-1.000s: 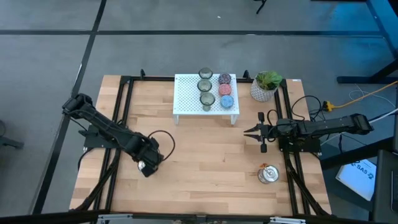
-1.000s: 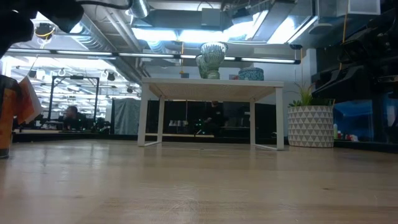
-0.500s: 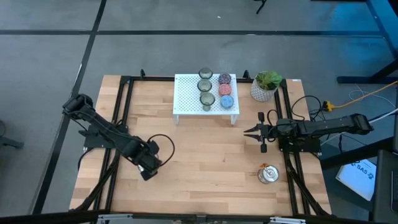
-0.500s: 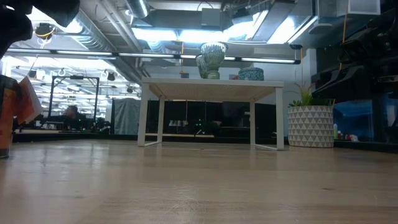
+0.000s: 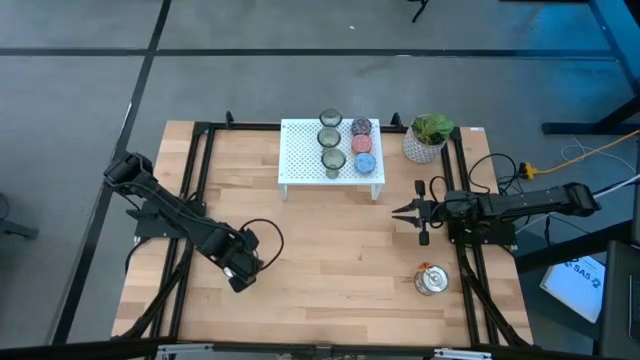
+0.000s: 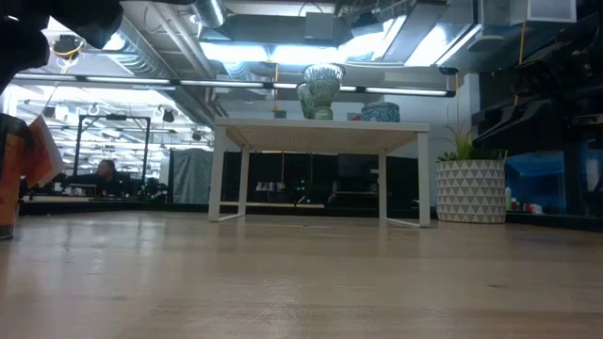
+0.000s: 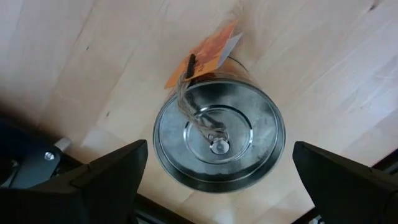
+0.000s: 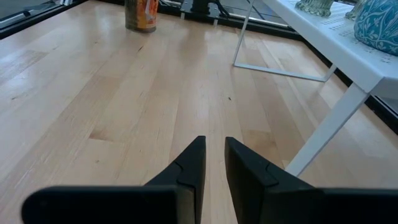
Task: Pick & Place candle stick holders
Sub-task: Put the left silver scented candle on the shelf
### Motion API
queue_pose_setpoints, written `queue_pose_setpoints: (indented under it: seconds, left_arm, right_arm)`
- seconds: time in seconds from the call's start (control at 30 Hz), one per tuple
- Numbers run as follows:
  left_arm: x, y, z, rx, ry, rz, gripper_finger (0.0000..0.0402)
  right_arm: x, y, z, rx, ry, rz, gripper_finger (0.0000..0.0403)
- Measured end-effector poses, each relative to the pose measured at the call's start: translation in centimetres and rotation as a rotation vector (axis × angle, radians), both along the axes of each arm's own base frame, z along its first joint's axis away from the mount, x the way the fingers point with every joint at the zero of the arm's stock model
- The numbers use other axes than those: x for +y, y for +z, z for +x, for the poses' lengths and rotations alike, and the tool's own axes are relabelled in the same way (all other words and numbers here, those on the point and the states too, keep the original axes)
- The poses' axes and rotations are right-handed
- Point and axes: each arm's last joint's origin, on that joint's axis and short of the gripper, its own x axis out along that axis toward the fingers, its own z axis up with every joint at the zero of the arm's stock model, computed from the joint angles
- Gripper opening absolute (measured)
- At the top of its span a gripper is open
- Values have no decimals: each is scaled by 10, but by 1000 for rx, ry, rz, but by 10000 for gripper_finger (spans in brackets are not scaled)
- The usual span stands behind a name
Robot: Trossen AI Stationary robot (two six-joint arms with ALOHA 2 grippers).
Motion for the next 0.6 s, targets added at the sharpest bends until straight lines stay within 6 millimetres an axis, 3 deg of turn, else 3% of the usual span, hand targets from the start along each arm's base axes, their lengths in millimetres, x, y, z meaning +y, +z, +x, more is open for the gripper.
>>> queue_pose_setpoints:
  seconds: [0.33,0.6]
  left_arm:
    - [2,-36,-6,17,-29,-59,400]
    - [9,-49,-12,-6,-63,52,400]
  right_arm:
    - [0,0,0,0,0,0,63]
    - [0,0,0,0,0,0,63]
